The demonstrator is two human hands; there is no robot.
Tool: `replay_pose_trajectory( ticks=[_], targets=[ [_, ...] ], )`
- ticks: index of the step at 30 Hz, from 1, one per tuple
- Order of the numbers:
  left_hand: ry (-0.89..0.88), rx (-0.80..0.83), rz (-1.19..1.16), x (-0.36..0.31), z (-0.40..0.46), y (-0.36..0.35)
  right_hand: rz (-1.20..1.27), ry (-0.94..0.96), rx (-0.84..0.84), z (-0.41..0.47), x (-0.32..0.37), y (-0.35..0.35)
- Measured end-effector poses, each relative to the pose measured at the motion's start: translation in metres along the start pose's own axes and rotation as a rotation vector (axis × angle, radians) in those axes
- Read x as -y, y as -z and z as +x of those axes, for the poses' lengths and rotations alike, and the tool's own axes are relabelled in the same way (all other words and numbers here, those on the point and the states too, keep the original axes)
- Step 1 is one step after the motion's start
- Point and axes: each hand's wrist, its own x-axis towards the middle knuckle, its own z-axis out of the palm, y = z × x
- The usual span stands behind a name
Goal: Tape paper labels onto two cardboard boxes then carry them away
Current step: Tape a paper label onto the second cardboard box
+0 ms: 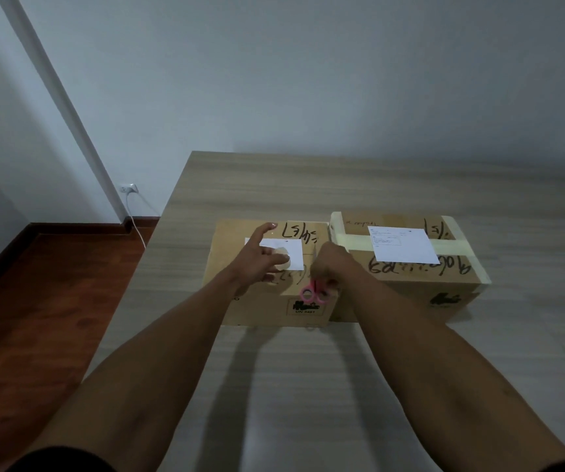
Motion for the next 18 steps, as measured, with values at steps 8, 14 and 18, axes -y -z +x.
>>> replay_pose_trajectory(
  ticks=[8, 14, 18],
  targets=[
    [0.0, -0.02, -0.025, 0.009, 0.005, -0.008, 0.023, -0.111, 0.112, -0.004, -0.003, -0.024],
    [0.004, -0.059, -0.029, 0.012, 0.0, -0.003, 0.04, -0.132, 0.018, -0.016, 0.006, -0.034],
    [-0.004, -0.058, -0.051, 0.012, -0.003, 0.003, 0.028, -0.119, -0.088, -0.026, 0.011, -0.035]
  ],
)
